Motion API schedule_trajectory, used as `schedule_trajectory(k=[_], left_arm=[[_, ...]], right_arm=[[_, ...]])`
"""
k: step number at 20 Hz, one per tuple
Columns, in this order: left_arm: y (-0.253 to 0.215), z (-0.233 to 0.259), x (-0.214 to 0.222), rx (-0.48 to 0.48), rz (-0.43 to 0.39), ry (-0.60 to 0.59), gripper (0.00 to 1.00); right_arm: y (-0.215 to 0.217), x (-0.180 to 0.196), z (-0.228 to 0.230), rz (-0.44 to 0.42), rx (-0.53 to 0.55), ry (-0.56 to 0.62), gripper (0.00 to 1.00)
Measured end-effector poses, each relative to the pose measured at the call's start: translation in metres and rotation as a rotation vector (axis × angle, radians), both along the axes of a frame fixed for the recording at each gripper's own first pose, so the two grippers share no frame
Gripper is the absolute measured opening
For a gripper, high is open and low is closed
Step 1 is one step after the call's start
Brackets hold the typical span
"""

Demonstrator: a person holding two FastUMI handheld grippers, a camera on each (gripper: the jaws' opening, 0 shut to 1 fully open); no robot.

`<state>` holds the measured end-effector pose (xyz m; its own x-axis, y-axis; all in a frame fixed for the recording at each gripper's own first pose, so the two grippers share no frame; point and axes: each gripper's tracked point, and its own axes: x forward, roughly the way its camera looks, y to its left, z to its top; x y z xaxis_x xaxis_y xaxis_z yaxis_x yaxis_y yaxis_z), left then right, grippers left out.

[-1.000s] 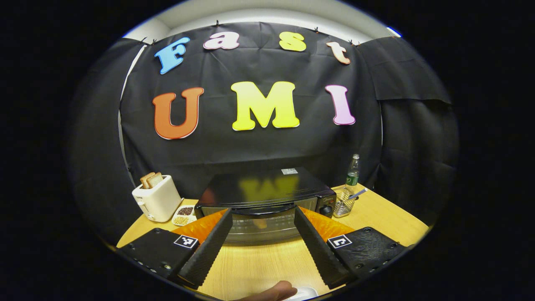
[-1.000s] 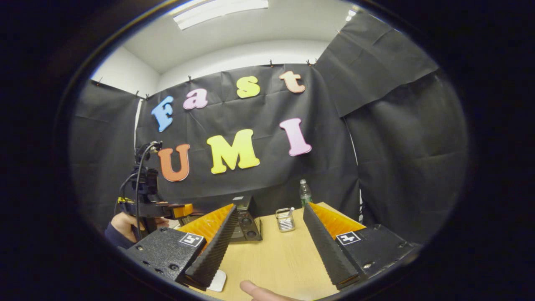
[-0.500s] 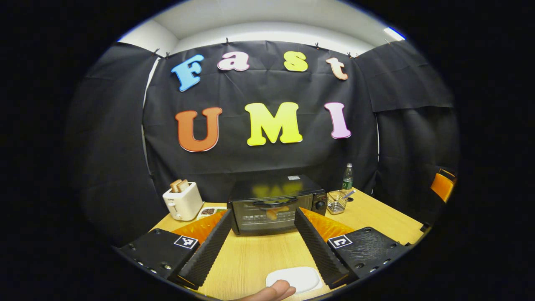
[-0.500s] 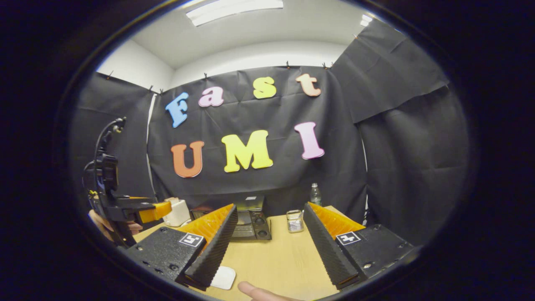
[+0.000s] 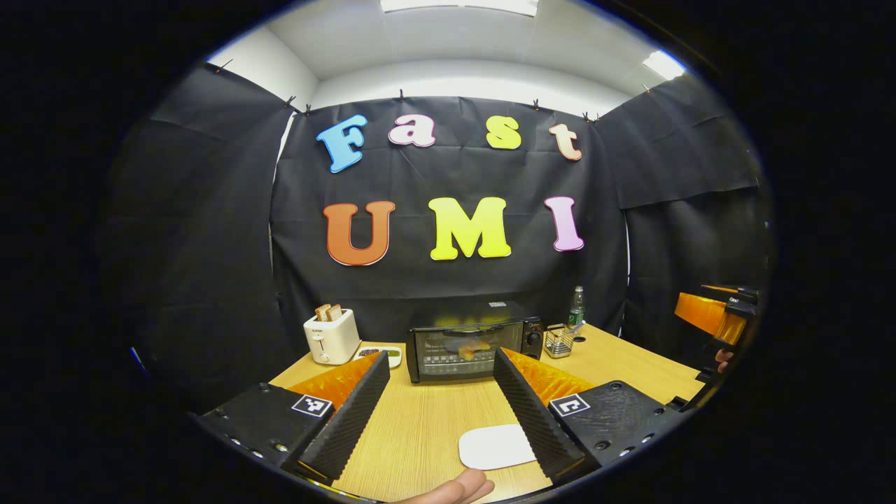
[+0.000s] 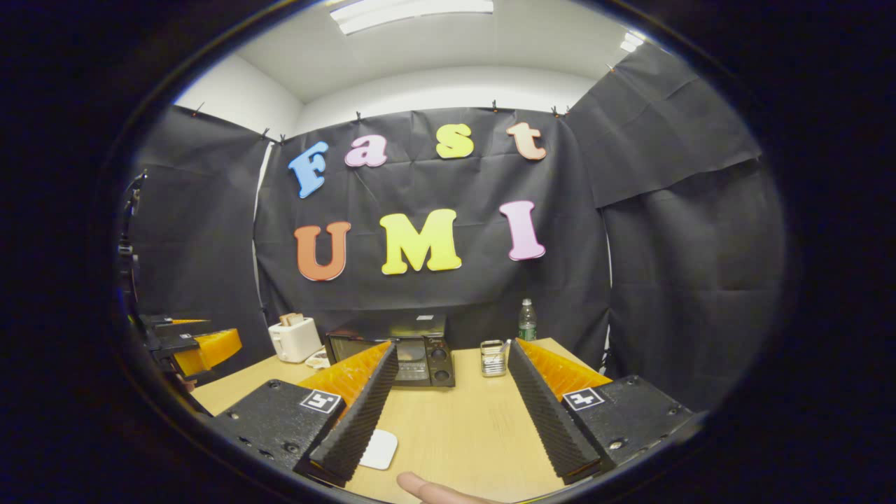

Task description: Open the electric oven with the left hand, put the food in, and close the electric oven.

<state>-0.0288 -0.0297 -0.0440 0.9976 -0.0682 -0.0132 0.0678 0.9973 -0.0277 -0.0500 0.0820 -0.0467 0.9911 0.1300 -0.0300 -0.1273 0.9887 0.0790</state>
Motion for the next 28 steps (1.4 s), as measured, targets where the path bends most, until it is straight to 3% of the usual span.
schedule_trajectory(k=[2, 13, 16, 28], left_arm=[[0.004, 0.0, -0.014, -0.022, 0.009, -0.019, 0.97], [0.016, 0.006, -0.032, -0.048, 0.031, -0.066, 0.96], [0.013, 0.001, -0.03, -0.043, 0.027, -0.059, 0.96], [0.005, 0.01, -0.037, -0.027, 0.02, -0.098, 0.96]], right_arm=[[0.005, -0.006, -0.003, 0.0, -0.014, 0.002, 0.96], [0.035, -0.02, 0.0, 0.022, -0.118, -0.051, 1.0], [0.035, -0.02, -0.004, 0.023, -0.108, -0.048, 0.96], [0.028, -0.024, -0.009, 0.015, -0.067, -0.049, 1.0]])
